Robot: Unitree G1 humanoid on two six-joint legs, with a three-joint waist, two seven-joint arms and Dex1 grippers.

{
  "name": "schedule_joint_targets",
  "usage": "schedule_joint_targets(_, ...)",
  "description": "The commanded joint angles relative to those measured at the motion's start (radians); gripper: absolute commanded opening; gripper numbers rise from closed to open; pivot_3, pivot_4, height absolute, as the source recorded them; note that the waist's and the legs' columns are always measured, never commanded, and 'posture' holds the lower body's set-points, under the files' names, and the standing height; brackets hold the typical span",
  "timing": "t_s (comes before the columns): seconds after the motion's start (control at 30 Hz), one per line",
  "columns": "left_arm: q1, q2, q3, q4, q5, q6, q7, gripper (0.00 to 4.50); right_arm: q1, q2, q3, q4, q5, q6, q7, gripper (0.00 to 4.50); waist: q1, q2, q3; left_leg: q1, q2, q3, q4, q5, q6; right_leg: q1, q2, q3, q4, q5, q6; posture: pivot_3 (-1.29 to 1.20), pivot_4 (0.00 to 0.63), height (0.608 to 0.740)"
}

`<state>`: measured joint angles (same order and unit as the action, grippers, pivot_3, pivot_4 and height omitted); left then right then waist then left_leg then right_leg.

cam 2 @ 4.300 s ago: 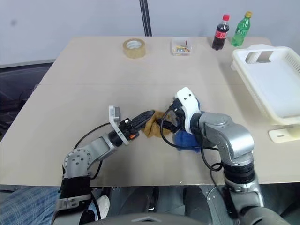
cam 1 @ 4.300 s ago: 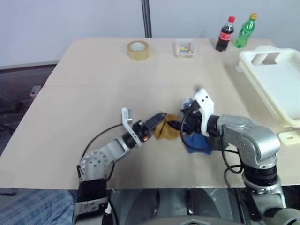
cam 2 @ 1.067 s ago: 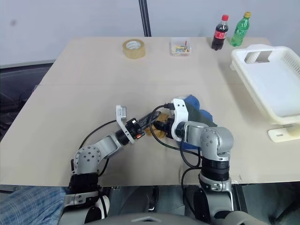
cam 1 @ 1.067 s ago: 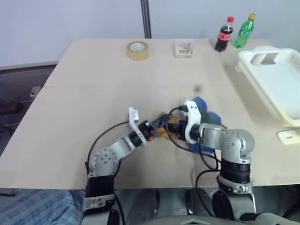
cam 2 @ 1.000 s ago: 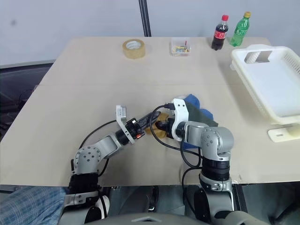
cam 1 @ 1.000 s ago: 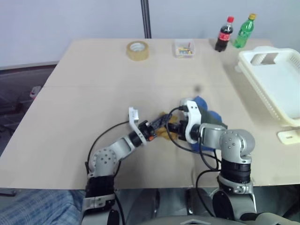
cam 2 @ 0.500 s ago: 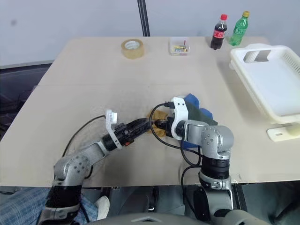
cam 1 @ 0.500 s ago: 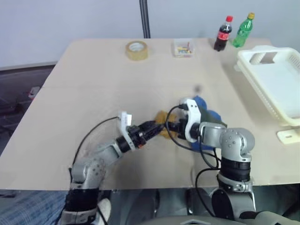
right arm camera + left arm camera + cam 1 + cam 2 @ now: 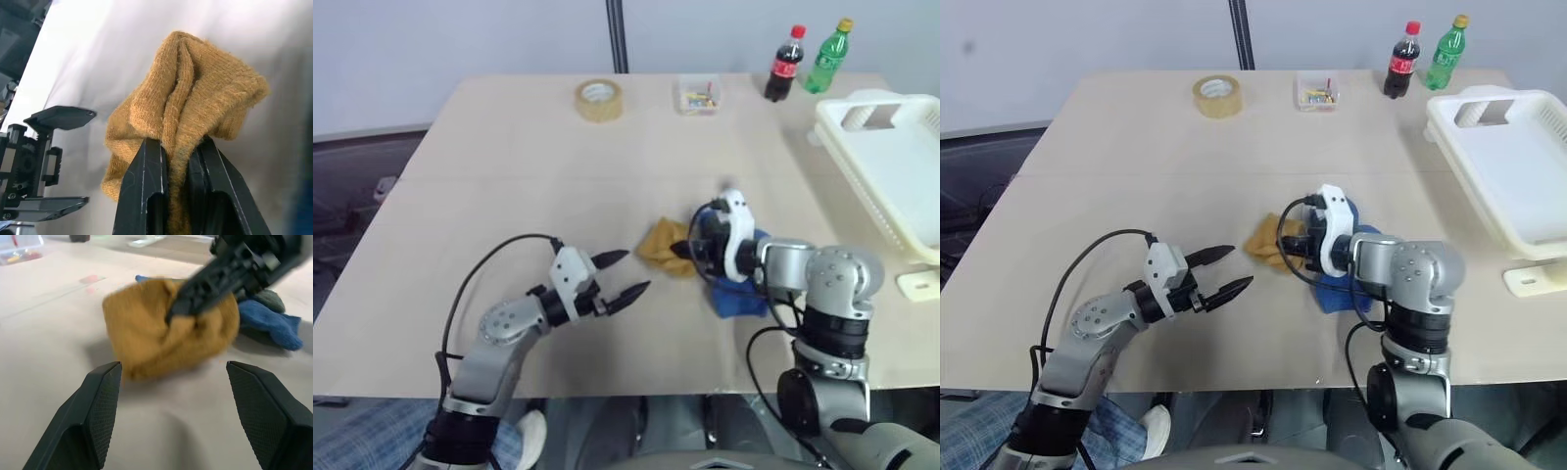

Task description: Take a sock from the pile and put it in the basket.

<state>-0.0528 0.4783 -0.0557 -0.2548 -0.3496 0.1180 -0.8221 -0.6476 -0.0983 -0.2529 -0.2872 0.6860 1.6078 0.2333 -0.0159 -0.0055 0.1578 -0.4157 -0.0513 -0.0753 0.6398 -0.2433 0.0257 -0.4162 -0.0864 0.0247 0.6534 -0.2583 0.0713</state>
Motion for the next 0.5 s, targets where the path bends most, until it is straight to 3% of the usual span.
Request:
schedule_joint_targets(0.03,-0.053,-0.043,-0.023,-0.017,-0.001,-0.043,0.006,3.69,-0.059,-0.138,-0.054,0.008,0.196,0.007,-0.007,0.02,0.001,0.001,0.001,0.000,0.000,0.000,0.001,0.000,0.001,0.001,0.000,0.000,0.000,0.000,0.000,0.00,0.150,0.738)
schedule_joint_targets(0.27,-0.134,-0.121,-0.062,0.013,0.011,-0.063,0.012,3.69,-0.151,-0.518,-0.166,0.248,0.467,0.007,-0.109,0.02,0.001,0.001,0.002,0.000,-0.001,-0.001,0.006,-0.003,0.005,0.005,0.001,-0.003,0.001,0.000,0.000,0.00,0.150,0.738)
schedule_joint_targets(0.37,-0.158,-0.138,-0.077,0.045,0.021,-0.086,0.001,3.69,-0.205,-0.645,-0.222,0.373,0.461,0.007,-0.136,0.02,-0.005,0.001,0.002,0.000,0.001,0.001,0.007,-0.003,0.005,0.005,0.002,-0.001,0.002,0.000,0.000,0.00,0.150,0.738)
schedule_joint_targets(0.5,-0.197,-0.169,-0.098,0.093,0.030,-0.116,-0.007,3.69,-0.277,-0.793,-0.256,0.575,0.323,-0.051,-0.092,0.02,0.005,0.002,0.003,0.000,0.001,0.002,0.010,-0.003,0.006,0.005,0.003,-0.001,0.004,0.000,0.001,0.00,0.150,0.738)
